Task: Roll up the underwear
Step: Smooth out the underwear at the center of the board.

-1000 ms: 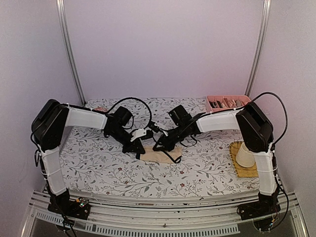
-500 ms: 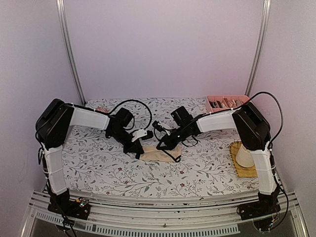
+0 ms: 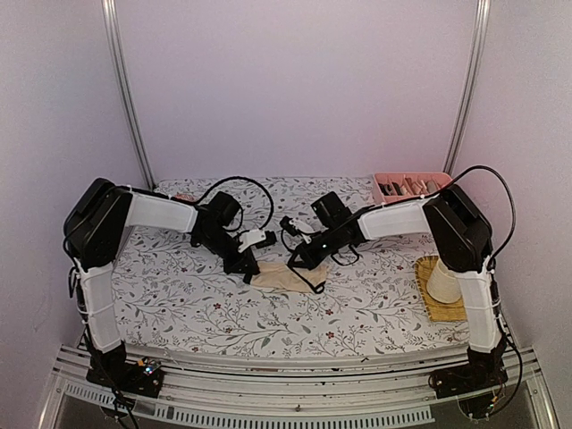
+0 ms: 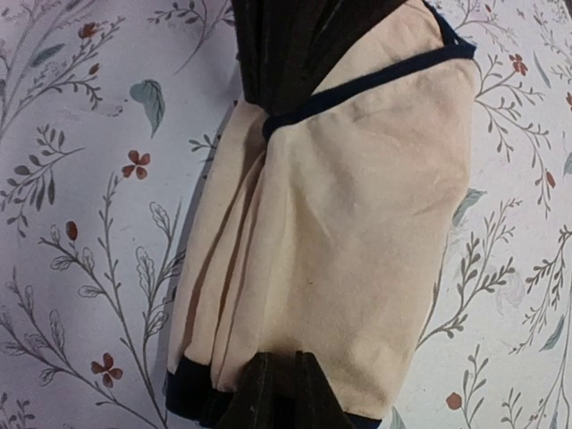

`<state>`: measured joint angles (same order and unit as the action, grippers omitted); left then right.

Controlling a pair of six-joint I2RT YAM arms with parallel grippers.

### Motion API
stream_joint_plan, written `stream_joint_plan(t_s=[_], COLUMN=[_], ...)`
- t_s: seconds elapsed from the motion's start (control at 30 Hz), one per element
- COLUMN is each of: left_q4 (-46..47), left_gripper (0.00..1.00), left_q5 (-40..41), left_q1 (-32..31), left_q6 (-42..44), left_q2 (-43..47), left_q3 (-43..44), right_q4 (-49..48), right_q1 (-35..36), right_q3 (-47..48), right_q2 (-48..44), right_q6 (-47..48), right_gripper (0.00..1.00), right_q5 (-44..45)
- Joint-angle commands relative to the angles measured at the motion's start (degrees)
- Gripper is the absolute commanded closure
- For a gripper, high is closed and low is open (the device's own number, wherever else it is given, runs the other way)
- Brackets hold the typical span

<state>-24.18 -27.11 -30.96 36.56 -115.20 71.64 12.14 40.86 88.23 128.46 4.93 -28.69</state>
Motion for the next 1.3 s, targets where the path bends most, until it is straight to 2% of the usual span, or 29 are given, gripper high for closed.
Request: stream_joint_plan(t_s=[0.0,0.13,0.27,0.3,0.4,0.53,0.67,0.97,1.27], left_q4=[0.52,1.24,2.19,2.28,1.06,-0.56,-0.72,-5.29,-5.96], left_gripper=[0.81,0.67,0.6,0.61,0.74,0.77,0.85,0.89,0.95], left_q5=[-0.86,-0.98,0.7,0.68,-1.28,-2.77,-1.25,4.22,8.55], left_q1=[1.91,2.27,2.46,2.46,2.13,-0.28,-2.34,-2.62,-2.52], left_q6=[-1.93,-2.74,-4.02,-4.12,-3.63,-3.42,-3.43,-2.54,-2.98], left_q2=[4.47,6.89,7.44,7.38,6.76,6.26,5.26,-1.6,-3.96], left_q3=[1.83,1.97,2.41,2.49,2.67,2.39,1.89,2.99,3.66], right_q4=[-2.68,-3.78,-4.52,-4.38,-2.73,-2.83,-2.79,0.42,4.58], right_q1=[-0.13,-0.1,-0.16,-0.17,-0.14,-0.17,-0.15,-0.29,-0.61], right_q3=[-2.26,-3.9,-6.53,-7.09,-8.41,-11.36,-13.12,-12.01,-10.45], right_q2=[-6.03,-8.33,-10.56,-10.86,-10.87,-10.58,-9.9,-6.3,-3.56], right_q6=[0.06,0.39,-0.24,-0.31,-0.21,-0.77,-0.94,-1.43,-1.24], right_gripper=[0.96,0.96,0.95,0.95,0.95,0.95,0.95,0.95,0.95], right_q5=[1.33,-2.56,-4.97,-6.08,-12.81,-17.99,-17.93,-15.56,-11.06])
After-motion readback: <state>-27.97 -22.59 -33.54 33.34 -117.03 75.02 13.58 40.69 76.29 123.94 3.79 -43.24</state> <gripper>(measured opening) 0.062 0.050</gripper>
